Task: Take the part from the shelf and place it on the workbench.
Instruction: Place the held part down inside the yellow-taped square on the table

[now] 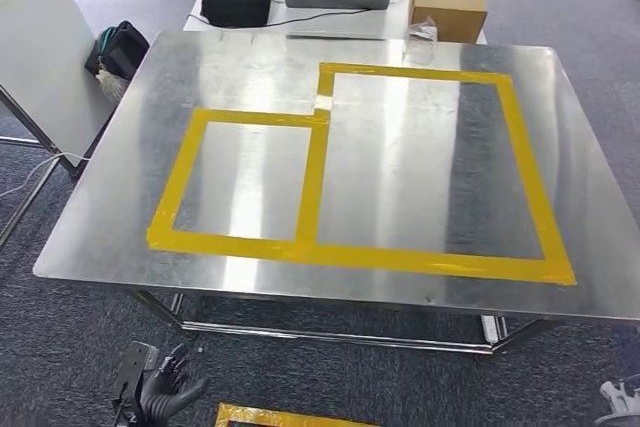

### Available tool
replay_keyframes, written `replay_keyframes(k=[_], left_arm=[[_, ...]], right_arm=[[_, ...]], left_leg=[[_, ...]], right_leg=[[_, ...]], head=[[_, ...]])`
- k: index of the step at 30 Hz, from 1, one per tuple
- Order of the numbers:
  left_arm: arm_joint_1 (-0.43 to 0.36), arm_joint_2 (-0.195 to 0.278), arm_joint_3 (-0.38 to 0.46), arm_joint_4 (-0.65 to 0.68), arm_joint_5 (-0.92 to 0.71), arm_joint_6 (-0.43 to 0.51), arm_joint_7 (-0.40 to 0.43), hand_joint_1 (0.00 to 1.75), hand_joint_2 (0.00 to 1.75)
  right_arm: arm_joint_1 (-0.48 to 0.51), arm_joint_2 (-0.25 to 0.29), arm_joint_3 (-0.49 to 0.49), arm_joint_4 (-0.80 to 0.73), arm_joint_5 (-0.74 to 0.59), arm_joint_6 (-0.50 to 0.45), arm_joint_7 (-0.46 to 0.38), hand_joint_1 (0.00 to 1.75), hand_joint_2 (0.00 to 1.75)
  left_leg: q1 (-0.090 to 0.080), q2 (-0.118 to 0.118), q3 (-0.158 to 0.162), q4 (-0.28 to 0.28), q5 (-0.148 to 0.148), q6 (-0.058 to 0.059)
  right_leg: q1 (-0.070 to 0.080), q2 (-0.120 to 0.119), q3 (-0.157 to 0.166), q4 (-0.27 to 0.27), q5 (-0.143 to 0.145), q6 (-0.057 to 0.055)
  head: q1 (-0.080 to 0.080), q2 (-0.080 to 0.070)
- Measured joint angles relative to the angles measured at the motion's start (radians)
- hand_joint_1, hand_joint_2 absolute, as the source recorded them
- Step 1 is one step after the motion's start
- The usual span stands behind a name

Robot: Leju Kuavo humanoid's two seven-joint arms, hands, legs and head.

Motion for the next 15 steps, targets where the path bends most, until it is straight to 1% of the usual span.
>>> replay_keyframes(k=[1, 2, 3, 4, 6, 7, 8, 9, 10, 11, 14, 15], left_arm=[[-0.006, 0.000, 0.002, 0.027, -0.004, 0.004, -0.003, 0.00, 1.75], [-0.010, 0.000, 0.004, 0.058, -0.011, 0.009, -0.009, 0.00, 1.75], [-0.013, 0.000, 0.006, 0.091, -0.022, 0.015, -0.016, 0.00, 1.75], [-0.015, 0.000, 0.007, 0.123, -0.034, 0.021, -0.023, 0.00, 1.75], [-0.021, 0.003, 0.009, 0.184, -0.065, 0.035, -0.033, 0.00, 1.75], [-0.026, 0.005, 0.008, 0.211, -0.081, 0.043, -0.035, 0.00, 1.75], [-0.031, 0.008, 0.008, 0.237, -0.095, 0.050, -0.037, 0.00, 1.75], [-0.035, 0.011, 0.007, 0.259, -0.106, 0.056, -0.039, 0.00, 1.75], [-0.039, 0.014, 0.006, 0.278, -0.113, 0.061, -0.041, 0.00, 1.75], [-0.041, 0.015, 0.004, 0.293, -0.116, 0.064, -0.042, 0.00, 1.75], [-0.051, 0.018, 0.000, 0.330, -0.132, 0.070, -0.043, 0.00, 1.75], [-0.056, 0.019, -0.002, 0.340, -0.141, 0.073, -0.042, 0.00, 1.75]], right_arm=[[-0.008, -0.015, -0.013, 0.003, -0.003, 0.007, 0.006, 1.75, 1.75], [-0.017, -0.034, -0.028, 0.006, -0.009, 0.018, 0.015, 1.75, 1.75], [-0.027, -0.057, -0.046, 0.010, -0.016, 0.032, 0.026, 1.75, 1.75], [-0.040, -0.083, -0.066, 0.015, -0.023, 0.047, 0.040, 1.75, 1.75], [-0.069, -0.149, -0.111, 0.034, -0.032, 0.076, 0.069, 1.75, 1.75], [-0.084, -0.185, -0.134, 0.049, -0.034, 0.091, 0.084, 1.75, 1.75], [-0.098, -0.221, -0.157, 0.066, -0.034, 0.107, 0.097, 1.75, 1.75], [-0.109, -0.253, -0.177, 0.082, -0.034, 0.121, 0.108, 1.75, 1.75], [-0.118, -0.280, -0.194, 0.096, -0.034, 0.131, 0.115, 1.75, 1.75], [-0.126, -0.303, -0.209, 0.106, -0.034, 0.138, 0.119, 1.75, 1.75], [-0.142, -0.347, -0.239, 0.130, -0.027, 0.153, 0.122, 1.75, 1.75], [-0.144, -0.357, -0.245, 0.138, -0.019, 0.160, 0.123, 1.75, 1.75]], left_leg=[[0.000, 0.000, 0.006, 0.000, -0.008, 0.001], [0.000, 0.000, 0.012, 0.001, -0.015, 0.002], [0.000, 0.000, 0.021, 0.001, -0.023, 0.001], [0.001, 0.000, 0.031, 0.002, -0.031, 0.000], [0.003, -0.001, 0.056, 0.002, -0.048, -0.006], [0.003, -0.003, 0.064, 0.003, -0.055, -0.010], [0.002, -0.004, 0.067, 0.004, -0.059, -0.014], [0.001, -0.005, 0.067, 0.006, -0.061, -0.017], [-0.001, -0.006, 0.064, 0.006, -0.062, -0.018], [-0.002, -0.006, 0.061, 0.004, -0.060, -0.014], [-0.007, -0.007, 0.058, -0.002, -0.048, 0.008], [-0.008, -0.007, 0.058, -0.002, -0.045, 0.012]], right_leg=[[0.000, -0.001, -0.040, 0.057, -0.027, 0.004], [-0.001, -0.002, -0.075, 0.097, -0.046, 0.007], [-0.002, -0.002, -0.096, 0.107, -0.045, 0.011], [-0.004, -0.003, -0.101, 0.084, -0.019, 0.016], [-0.012, -0.002, -0.078, -0.026, 0.075, 0.026], [-0.014, -0.001, -0.065, -0.078, 0.105, 0.027], [-0.014, -0.001, -0.056, -0.111, 0.126, 0.021], [-0.012, 0.000, -0.055, -0.122, 0.129, 0.012], [-0.011, 0.000, -0.055, -0.125, 0.133, 0.004], [-0.013, 0.000, -0.055, -0.124, 0.142, 0.000], [-0.018, 0.001, -0.057, -0.126, 0.148, 0.002], [-0.019, 0.001, -0.057, -0.128, 0.148, 0.002]], head=[[0.002, 0.000], [0.003, 0.000], [0.003, 0.000], [0.003, 0.000], [0.003, 0.000], [0.004, 0.000], [0.004, 0.000], [0.003, 0.000], [0.004, 0.000], [0.002, 0.000], [0.000, 0.000], [0.000, 0.000]])
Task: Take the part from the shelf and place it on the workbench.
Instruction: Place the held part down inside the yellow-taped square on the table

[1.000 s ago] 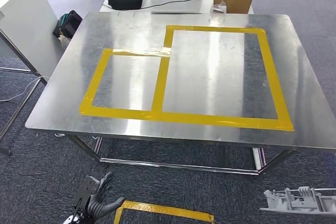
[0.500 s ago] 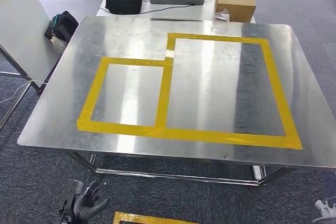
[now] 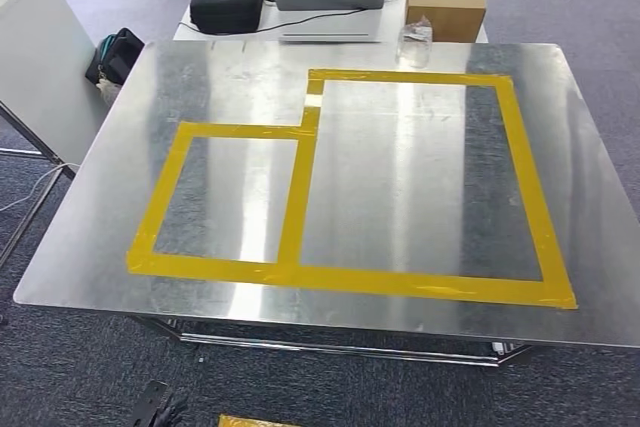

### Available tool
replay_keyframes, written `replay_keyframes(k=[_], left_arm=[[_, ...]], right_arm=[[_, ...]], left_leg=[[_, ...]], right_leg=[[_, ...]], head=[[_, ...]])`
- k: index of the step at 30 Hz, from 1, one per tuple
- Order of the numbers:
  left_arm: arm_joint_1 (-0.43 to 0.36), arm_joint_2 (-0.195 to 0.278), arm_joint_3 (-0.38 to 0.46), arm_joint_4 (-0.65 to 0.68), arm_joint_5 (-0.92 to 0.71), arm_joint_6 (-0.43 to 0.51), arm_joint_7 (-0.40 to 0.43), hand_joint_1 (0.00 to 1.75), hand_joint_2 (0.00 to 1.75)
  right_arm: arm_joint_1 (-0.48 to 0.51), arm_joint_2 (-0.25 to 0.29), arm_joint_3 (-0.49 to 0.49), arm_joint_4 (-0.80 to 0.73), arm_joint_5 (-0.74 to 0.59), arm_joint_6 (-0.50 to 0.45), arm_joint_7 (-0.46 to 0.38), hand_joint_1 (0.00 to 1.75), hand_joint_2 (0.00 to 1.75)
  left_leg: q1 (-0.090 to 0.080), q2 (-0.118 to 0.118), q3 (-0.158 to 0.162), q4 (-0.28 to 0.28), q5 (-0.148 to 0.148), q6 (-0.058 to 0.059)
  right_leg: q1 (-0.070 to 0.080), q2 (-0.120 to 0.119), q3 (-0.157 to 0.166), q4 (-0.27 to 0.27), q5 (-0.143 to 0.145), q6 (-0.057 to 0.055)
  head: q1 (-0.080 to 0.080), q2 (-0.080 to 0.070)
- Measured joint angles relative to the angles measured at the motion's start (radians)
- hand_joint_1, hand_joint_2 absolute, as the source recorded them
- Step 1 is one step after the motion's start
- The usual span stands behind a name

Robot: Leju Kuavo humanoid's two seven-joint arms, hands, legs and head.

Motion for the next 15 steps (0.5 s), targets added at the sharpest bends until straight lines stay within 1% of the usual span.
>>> replay_keyframes(k=[3, 6, 7, 8, 9, 10, 12, 13, 14, 15], left_arm=[[-0.012, 0.002, -0.010, 0.029, -0.023, 0.003, 0.014, 0.00, 1.75], [-0.017, 0.002, -0.023, 0.055, -0.047, 0.005, 0.032, 0.00, 1.75], [-0.018, 0.002, -0.027, 0.061, -0.055, 0.008, 0.037, 0.00, 1.75], [-0.019, 0.002, -0.031, 0.066, -0.062, 0.012, 0.042, 0.00, 1.75], [-0.020, 0.002, -0.034, 0.071, -0.066, 0.015, 0.046, 0.00, 1.75], [-0.021, 0.003, -0.037, 0.074, -0.069, 0.017, 0.049, 0.00, 1.75], [-0.022, 0.003, -0.042, 0.081, -0.071, 0.020, 0.050, 0.00, 1.75], [-0.023, 0.003, -0.044, 0.083, -0.074, 0.021, 0.051, 0.00, 1.75], [-0.023, 0.003, -0.046, 0.086, -0.076, 0.022, 0.053, 0.00, 1.75], [-0.023, 0.003, -0.047, 0.088, -0.080, 0.023, 0.054, 0.00, 1.75]], right_arm=[[-0.013, -0.028, -0.019, 0.031, 0.032, 0.024, -0.001, 1.75, 1.75], [-0.019, -0.041, -0.033, 0.061, 0.081, 0.044, -0.021, 1.75, 1.75], [-0.019, -0.042, -0.035, 0.067, 0.098, 0.051, -0.028, 1.75, 1.75], [-0.019, -0.042, -0.035, 0.072, 0.111, 0.057, -0.034, 1.75, 1.75], [-0.019, -0.042, -0.036, 0.075, 0.121, 0.063, -0.039, 1.75, 1.75], [-0.019, -0.042, -0.036, 0.078, 0.127, 0.067, -0.043, 1.75, 1.75], [-0.019, -0.042, -0.035, 0.083, 0.133, 0.072, -0.046, 1.75, 1.75], [-0.019, -0.042, -0.035, 0.085, 0.135, 0.074, -0.047, 1.75, 1.75], [-0.019, -0.042, -0.035, 0.087, 0.139, 0.078, -0.049, 1.75, 1.75], [-0.019, -0.042, -0.034, 0.088, 0.144, 0.083, -0.050, 1.75, 1.75]], left_leg=[[-0.002, 0.000, 0.002, -0.002, 0.004, 0.008], [-0.001, 0.001, 0.010, -0.013, -0.007, 0.027], [-0.001, 0.001, 0.012, -0.016, -0.009, 0.029], [0.000, 0.002, 0.013, -0.018, -0.010, 0.025], [0.001, 0.002, 0.014, -0.020, -0.009, 0.015], [0.002, 0.002, 0.015, -0.022, -0.009, 0.002], [0.005, 0.002, 0.016, -0.024, -0.007, -0.028], [0.006, 0.002, 0.016, -0.025, -0.005, -0.039], [0.007, 0.002, 0.016, -0.025, -0.004, -0.046], [0.007, 0.002, 0.016, -0.025, -0.004, -0.048]], right_leg=[[-0.001, 0.000, 0.001, -0.002, -0.004, -0.005], [0.004, 0.002, 0.004, -0.002, -0.008, -0.014], [0.006, 0.002, 0.004, -0.002, -0.008, -0.016], [0.007, 0.003, 0.005, -0.002, -0.008, -0.018], [0.007, 0.003, 0.006, -0.002, -0.008, -0.019], [0.008, 0.003, 0.006, -0.002, -0.008, -0.020], [0.008, 0.002, 0.006, -0.002, -0.007, -0.022], [0.009, 0.002, 0.006, -0.001, -0.007, -0.023], [0.009, 0.002, 0.006, -0.001, -0.006, -0.023], [0.009, 0.002, 0.007, -0.002, -0.005, -0.023]], head=[[0.000, 0.000], [0.000, 0.000], [0.000, 0.000], [0.000, 0.000], [0.000, 0.000], [0.000, 0.000], [0.000, 0.000], [0.000, 0.000], [0.000, 0.000], [0.001, 0.000]])
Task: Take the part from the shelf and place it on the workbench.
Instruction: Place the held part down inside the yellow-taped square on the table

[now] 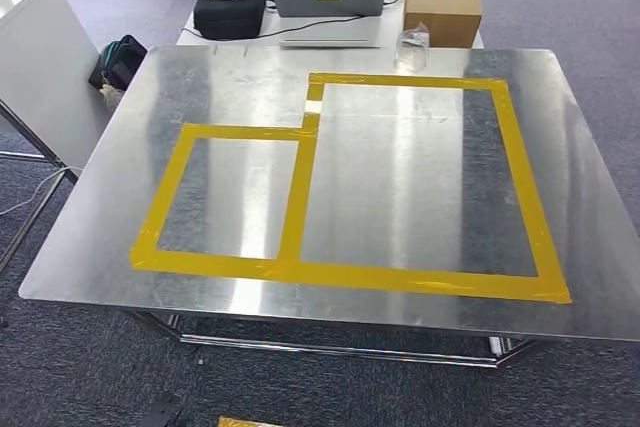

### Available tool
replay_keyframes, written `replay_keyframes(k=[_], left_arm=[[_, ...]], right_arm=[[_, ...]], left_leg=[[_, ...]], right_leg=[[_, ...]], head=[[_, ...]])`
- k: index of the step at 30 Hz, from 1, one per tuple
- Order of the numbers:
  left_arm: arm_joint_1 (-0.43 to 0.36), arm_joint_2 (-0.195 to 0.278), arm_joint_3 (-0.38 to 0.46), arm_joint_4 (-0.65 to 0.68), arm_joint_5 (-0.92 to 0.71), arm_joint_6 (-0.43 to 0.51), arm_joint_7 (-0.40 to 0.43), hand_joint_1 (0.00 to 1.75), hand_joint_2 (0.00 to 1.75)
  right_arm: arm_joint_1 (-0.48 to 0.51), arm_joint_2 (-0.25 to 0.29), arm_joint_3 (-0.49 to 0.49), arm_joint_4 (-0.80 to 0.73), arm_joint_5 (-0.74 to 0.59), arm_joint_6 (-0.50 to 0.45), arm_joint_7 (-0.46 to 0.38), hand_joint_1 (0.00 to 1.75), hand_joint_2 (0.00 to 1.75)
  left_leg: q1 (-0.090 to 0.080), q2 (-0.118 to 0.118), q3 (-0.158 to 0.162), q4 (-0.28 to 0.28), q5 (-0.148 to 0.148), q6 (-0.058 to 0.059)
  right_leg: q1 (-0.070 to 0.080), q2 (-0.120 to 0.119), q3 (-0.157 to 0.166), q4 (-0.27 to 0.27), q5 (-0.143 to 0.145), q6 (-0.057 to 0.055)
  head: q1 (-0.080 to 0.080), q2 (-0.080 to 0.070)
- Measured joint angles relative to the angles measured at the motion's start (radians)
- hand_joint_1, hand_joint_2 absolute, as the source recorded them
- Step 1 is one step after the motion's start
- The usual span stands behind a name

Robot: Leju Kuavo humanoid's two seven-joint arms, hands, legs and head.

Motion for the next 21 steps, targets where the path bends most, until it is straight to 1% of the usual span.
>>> replay_keyframes(k=[4, 8, 11, 12, 13, 14, 15, 16, 17, 18, 19, 20, 21], left_arm=[[0.000, 0.000, -0.006, 0.005, -0.015, 0.007, 0.011, 0.00, 1.75], [0.000, 0.000, -0.008, 0.005, -0.030, 0.013, 0.015, 0.00, 1.75], [0.000, 0.000, -0.008, 0.005, -0.038, 0.015, 0.017, 0.00, 1.75], [0.000, 0.001, -0.008, 0.005, -0.041, 0.016, 0.018, 0.00, 1.75], [0.000, 0.000, -0.008, 0.005, -0.045, 0.016, 0.018, 0.00, 1.75], [0.000, 0.000, -0.008, 0.005, -0.048, 0.016, 0.019, 0.00, 1.75], [0.000, -0.002, -0.009, 0.005, -0.051, 0.016, 0.020, 0.00, 1.75], [-0.001, -0.003, -0.010, 0.005, -0.055, 0.016, 0.021, 0.00, 1.75], [-0.002, -0.004, -0.012, 0.005, -0.058, 0.016, 0.023, 0.00, 1.75], [-0.002, -0.005, -0.013, 0.005, -0.061, 0.016, 0.025, 0.00, 1.75], [-0.001, -0.006, -0.015, 0.005, -0.065, 0.016, 0.028, 0.00, 1.75], [0.000, -0.007, -0.017, 0.005, -0.069, 0.016, 0.030, 0.00, 1.75], [0.000, -0.009, -0.019, 0.005, -0.072, 0.016, 0.031, 0.00, 1.75]], right_arm=[[0.005, 0.002, 0.006, 0.001, 0.024, 0.029, -0.007, 1.75, 1.75], [0.007, 0.009, 0.007, 0.001, 0.045, 0.075, -0.026, 1.75, 1.75], [0.007, 0.017, 0.007, 0.001, 0.051, 0.091, -0.034, 1.75, 1.75], [0.007, 0.018, 0.007, 0.001, 0.055, 0.096, -0.037, 1.75, 1.75], [0.008, 0.019, 0.007, -0.001, 0.059, 0.101, -0.040, 1.75, 1.75], [0.010, 0.021, 0.007, -0.002, 0.064, 0.105, -0.042, 1.75, 1.75], [0.010, 0.023, 0.007, -0.003, 0.069, 0.107, -0.045, 1.75, 1.75], [0.011, 0.027, 0.008, -0.004, 0.074, 0.108, -0.047, 1.75, 1.75], [0.012, 0.033, 0.010, -0.005, 0.081, 0.109, -0.049, 1.75, 1.75], [0.013, 0.039, 0.012, -0.005, 0.088, 0.109, -0.052, 1.75, 1.75], [0.017, 0.047, 0.015, -0.005, 0.097, 0.110, -0.054, 1.75, 1.75], [0.021, 0.055, 0.019, -0.005, 0.106, 0.110, -0.056, 1.75, 1.75], [0.024, 0.063, 0.023, -0.005, 0.114, 0.110, -0.057, 1.75, 1.75]], left_leg=[[-0.001, 0.000, 0.002, 0.000, 0.001, -0.001], [-0.001, 0.000, 0.002, 0.000, 0.002, -0.001], [-0.002, 0.000, 0.002, 0.001, 0.001, 0.000], [-0.003, 0.000, 0.003, -0.001, 0.001, 0.006], [-0.003, 0.000, 0.010, -0.014, 0.006, 0.014], [-0.001, 0.001, 0.022, -0.034, 0.014, 0.022], [0.002, 0.001, 0.037, -0.059, 0.025, 0.031], [0.007, 0.000, 0.050, -0.080, 0.035, 0.034], [0.011, -0.002, 0.057, -0.090, 0.040, 0.032], [0.015, -0.004, 0.059, -0.093, 0.040, 0.031], [0.020, -0.008, 0.059, -0.092, 0.039, 0.026], [0.025, -0.013, 0.059, -0.090, 0.036, 0.020], [0.031, -0.020, 0.059, -0.086, 0.032, 0.011]], right_leg=[[-0.001, 0.000, 0.002, -0.004, 0.003, 0.003], [-0.001, 0.000, 0.005, -0.008, 0.005, 0.005], [-0.003, 0.000, 0.007, -0.012, 0.006, 0.007], [-0.004, 0.000, 0.010, -0.018, 0.009, 0.012], [-0.005, 0.000, 0.015, -0.028, 0.013, 0.017], [-0.005, -0.001, 0.019, -0.035, 0.015, 0.023], [-0.004, -0.002, 0.018, -0.031, 0.010, 0.028], [-0.003, -0.004, 0.008, -0.007, -0.005, 0.032], [-0.005, -0.005, -0.016, 0.041, -0.029, 0.036], [-0.008, -0.005, -0.046, 0.102, -0.058, 0.043], [-0.013, -0.006, -0.076, 0.158, -0.079, 0.051], [-0.020, -0.006, -0.095, 0.189, -0.083, 0.060], [-0.029, -0.006, -0.094, 0.184, -0.068, 0.071]], head=[[0.000, 0.000], [0.000, 0.000], [0.000, 0.000], [0.000, 0.000], [-0.001, 0.000], [0.000, 0.000], [0.001, 0.000], [0.002, 0.000], [0.003, 0.000], [0.002, 0.000], [0.003, 0.000], [0.002, 0.000], [0.002, 0.000]])
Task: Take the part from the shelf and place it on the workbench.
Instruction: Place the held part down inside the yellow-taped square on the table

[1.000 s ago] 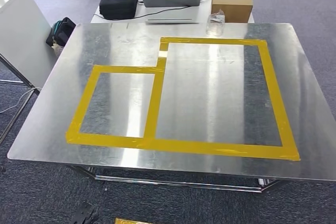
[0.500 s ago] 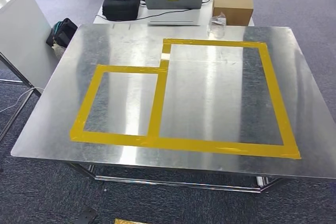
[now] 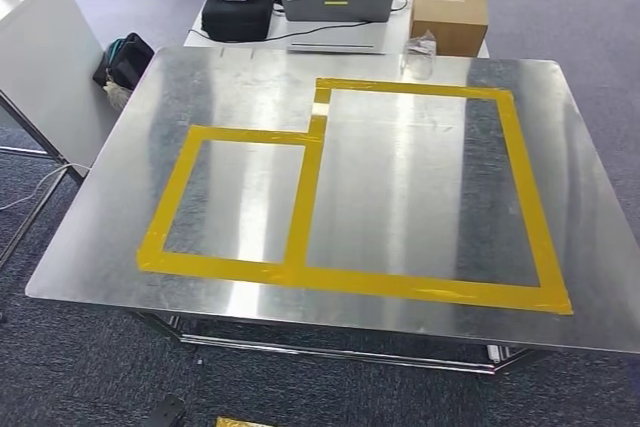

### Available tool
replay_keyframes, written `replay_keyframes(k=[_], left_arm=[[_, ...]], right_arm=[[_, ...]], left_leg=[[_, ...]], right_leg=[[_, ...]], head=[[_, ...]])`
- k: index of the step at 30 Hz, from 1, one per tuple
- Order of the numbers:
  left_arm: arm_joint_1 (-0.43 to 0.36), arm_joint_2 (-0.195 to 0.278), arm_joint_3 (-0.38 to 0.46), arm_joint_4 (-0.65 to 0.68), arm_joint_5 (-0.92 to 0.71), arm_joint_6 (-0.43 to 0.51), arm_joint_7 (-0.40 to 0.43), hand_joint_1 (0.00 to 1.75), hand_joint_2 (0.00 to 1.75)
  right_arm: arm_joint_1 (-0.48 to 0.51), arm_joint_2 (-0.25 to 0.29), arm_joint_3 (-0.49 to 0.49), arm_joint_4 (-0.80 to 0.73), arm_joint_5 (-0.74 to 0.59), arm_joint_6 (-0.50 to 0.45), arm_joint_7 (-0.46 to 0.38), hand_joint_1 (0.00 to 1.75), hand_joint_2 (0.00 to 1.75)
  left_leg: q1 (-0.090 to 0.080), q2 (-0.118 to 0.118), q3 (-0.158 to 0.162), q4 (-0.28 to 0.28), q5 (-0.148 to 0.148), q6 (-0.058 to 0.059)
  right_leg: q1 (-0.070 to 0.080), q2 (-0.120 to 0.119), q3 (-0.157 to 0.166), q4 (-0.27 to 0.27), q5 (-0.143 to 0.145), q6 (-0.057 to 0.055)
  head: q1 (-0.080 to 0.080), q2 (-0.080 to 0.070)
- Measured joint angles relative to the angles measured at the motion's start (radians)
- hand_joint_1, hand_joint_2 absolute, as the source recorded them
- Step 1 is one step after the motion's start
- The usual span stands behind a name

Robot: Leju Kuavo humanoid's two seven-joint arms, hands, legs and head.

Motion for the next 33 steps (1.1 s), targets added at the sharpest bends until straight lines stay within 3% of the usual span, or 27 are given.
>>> replay_keyframes(k=[2, 3, 5, 6, 7, 9, 11, 13, 14, 15, 17, 19, 20, 21, 23, 25, 27, 29, 30, 31, 33], left_arm=[[0.000, -0.003, -0.004, 0.000, -0.008, 0.000, 0.002, 0.00, 1.75], [-0.001, 0.000, -0.006, 0.000, -0.013, 0.002, 0.004, 0.00, 1.75], [-0.004, 0.003, -0.009, 0.000, -0.023, 0.004, 0.011, 0.00, 1.75], [-0.005, 0.003, -0.011, 0.000, -0.028, 0.006, 0.015, 0.00, 1.75], [-0.005, 0.000, -0.012, 0.000, -0.032, 0.006, 0.019, 0.00, 1.75], [-0.007, -0.002, -0.014, 0.000, -0.038, 0.007, 0.023, 0.00, 1.75], [-0.011, -0.004, -0.015, 0.000, -0.043, 0.007, 0.025, 0.00, 1.75], [-0.015, -0.007, -0.018, -0.001, -0.049, 0.007, 0.030, 0.00, 1.75], [-0.016, -0.008, -0.019, -0.001, -0.053, 0.007, 0.033, 0.00, 1.75], [-0.015, -0.009, -0.021, -0.001, -0.057, 0.007, 0.036, 0.00, 1.75], [-0.015, -0.009, -0.022, -0.001, -0.062, 0.006, 0.039, 0.00, 1.75], [-0.018, -0.005, -0.022, -0.002, -0.065, 0.006, 0.041, 0.00, 1.75], [-0.020, -0.003, -0.022, -0.002, -0.066, 0.006, 0.042, 0.00, 1.75], [-0.021, -0.002, -0.023, -0.002, -0.066, 0.006, 0.043, 0.00, 1.75], [-0.019, -0.003, -0.023, -0.002, -0.069, 0.007, 0.047, 0.00, 1.75], [-0.016, -0.004, -0.023, -0.002, -0.072, 0.007, 0.050, 0.00, 1.75], [-0.017, -0.007, -0.023, -0.002, -0.074, 0.007, 0.051, 0.00, 1.75], [-0.017, -0.011, -0.023, -0.002, -0.078, 0.006, 0.051, 0.00, 1.75], [-0.016, -0.012, -0.023, -0.002, -0.080, 0.006, 0.051, 0.00, 1.75], [-0.016, -0.013, -0.023, -0.002, -0.083, 0.005, 0.051, 0.00, 1.75], [-0.016, -0.015, -0.023, -0.002, -0.087, 0.003, 0.051, 0.00, 1.75]], right_arm=[[0.003, 0.016, 0.010, 0.000, 0.016, -0.003, -0.001, 1.75, 1.75], [0.003, 0.030, 0.019, 0.000, 0.025, -0.009, 0.000, 1.75, 1.75], [0.011, 0.062, 0.046, -0.002, 0.056, -0.028, 0.012, 1.75, 1.75], [0.018, 0.077, 0.064, -0.003, 0.076, -0.040, 0.024, 1.75, 1.75], [0.026, 0.087, 0.084, -0.004, 0.094, -0.056, 0.038, 1.75, 1.75], [0.039, 0.097, 0.128, -0.005, 0.115, -0.084, 0.063, 1.75, 1.75], [0.051, 0.099, 0.159, -0.006, 0.124, -0.103, 0.080, 1.75, 1.75], [0.061, 0.102, 0.190, -0.006, 0.141, -0.119, 0.107, 1.75, 1.75], [0.065, 0.103, 0.215, -0.006, 0.156, -0.133, 0.127, 1.75, 1.75], [0.070, 0.103, 0.244, -0.005, 0.174, -0.151, 0.149, 1.75, 1.75], [0.078, 0.103, 0.308, -0.002, 0.206, -0.192, 0.193, 1.75, 1.75], [0.084, 0.102, 0.361, 0.005, 0.217, -0.222, 0.224, 1.75, 1.75], [0.088, 0.100, 0.382, 0.009, 0.218, -0.231, 0.236, 1.75, 1.75], [0.091, 0.096, 0.398, 0.013, 0.218, -0.238, 0.245, 1.75, 1.75], [0.094, 0.082, 0.422, 0.018, 0.214, -0.247, 0.256, 1.75, 1.75], [0.098, 0.071, 0.439, 0.023, 0.210, -0.253, 0.261, 1.75, 1.75], [0.099, 0.065, 0.450, 0.028, 0.206, -0.264, 0.268, 1.75, 1.75], [0.098, 0.058, 0.460, 0.036, 0.208, -0.279, 0.275, 1.75, 1.75], [0.098, 0.054, 0.466, 0.040, 0.213, -0.288, 0.277, 1.75, 1.75], [0.097, 0.049, 0.472, 0.043, 0.220, -0.296, 0.279, 1.75, 1.75], [0.095, 0.039, 0.484, 0.051, 0.236, -0.314, 0.281, 1.75, 1.75]], left_leg=[[0.016, -0.016, -0.003, 0.022, -0.015, -0.025], [0.023, -0.025, -0.008, 0.040, -0.026, -0.040], [0.027, -0.040, -0.025, 0.076, -0.044, -0.064], [0.027, -0.045, -0.032, 0.086, -0.048, -0.072], [0.027, -0.047, -0.036, 0.090, -0.049, -0.078], [0.026, -0.029, -0.046, 0.113, -0.063, -0.083], [0.020, 0.010, -0.101, 0.217, -0.109, -0.075], [0.008, 0.031, -0.187, 0.364, -0.158, -0.056], [-0.002, 0.033, -0.217, 0.406, -0.163, -0.042], [-0.015, 0.034, -0.229, 0.412, -0.150, -0.027], [-0.050, 0.045, -0.196, 0.319, -0.083, 0.016], [-0.089, 0.091, -0.130, 0.181, -0.030, 0.060], [-0.099, 0.111, -0.107, 0.134, -0.019, 0.069], [-0.103, 0.119, -0.096, 0.109, -0.018, 0.069], [-0.093, 0.097, -0.091, 0.093, -0.016, 0.056], [-0.084, 0.074, -0.084, 0.083, -0.010, 0.054], [-0.078, 0.055, -0.080, 0.081, -0.008, 0.056], [-0.074, 0.037, -0.078, 0.081, -0.009, 0.058], [-0.072, 0.029, -0.076, 0.082, -0.010, 0.057], [-0.070, 0.023, -0.073, 0.083, -0.012, 0.056], [-0.065, 0.014, -0.065, 0.086, -0.019, 0.049]], right_leg=[[-0.020, 0.011, 0.054, -0.103, 0.057, 0.031], [-0.027, 0.025, 0.085, -0.153, 0.072, 0.043], [-0.032, 0.041, 0.111, -0.186, 0.066, 0.032], [-0.032, 0.036, 0.107, -0.176, 0.059, 0.014], [-0.034, 0.026, 0.100, -0.165, 0.055, -0.002], [-0.033, 0.013, 0.093, -0.153, 0.049, -0.017], [-0.026, -0.002, 0.093, -0.152, 0.047, -0.028], [-0.012, -0.024, 0.095, -0.157, 0.047, -0.033], [-0.004, -0.035, 0.096, -0.159, 0.047, -0.037], [0.005, -0.046, 0.097, -0.161, 0.047, -0.042], [0.021, -0.067, 0.102, -0.166, 0.046, -0.053], [0.036, -0.087, 0.110, -0.172, 0.045, -0.061], [0.045, -0.098, 0.113, -0.175, 0.044, -0.064], [0.052, -0.111, 0.115, -0.178, 0.043, -0.066], [0.059, -0.129, 0.117, -0.179, 0.037, -0.068], [0.057, -0.091, 0.105, -0.144, 0.014, -0.064], [0.054, -0.031, 0.053, -0.036, -0.035, -0.056], [0.054, -0.012, -0.010, 0.073, -0.068, -0.048], [0.052, -0.011, -0.023, 0.087, -0.058, -0.043], [0.050, -0.011, -0.018, 0.064, -0.030, -0.039], [0.043, -0.009, 0.033, -0.058, 0.044, -0.028]], head=[[0.000, 0.000], [0.004, 0.000], [0.009, 0.000], [0.009, 0.000], [0.006, 0.000], [-0.003, 0.000], [-0.013, 0.000], [-0.018, 0.000], [-0.019, 0.000], [-0.018, 0.000], [-0.018, 0.000], [-0.020, 0.000], [-0.021, 0.000], [-0.022, 0.000], [-0.022, 0.000], [-0.020, 0.000], [-0.017, 0.000], [-0.013, 0.000], [-0.013, 0.000], [-0.013, 0.000], [-0.012, 0.000]])
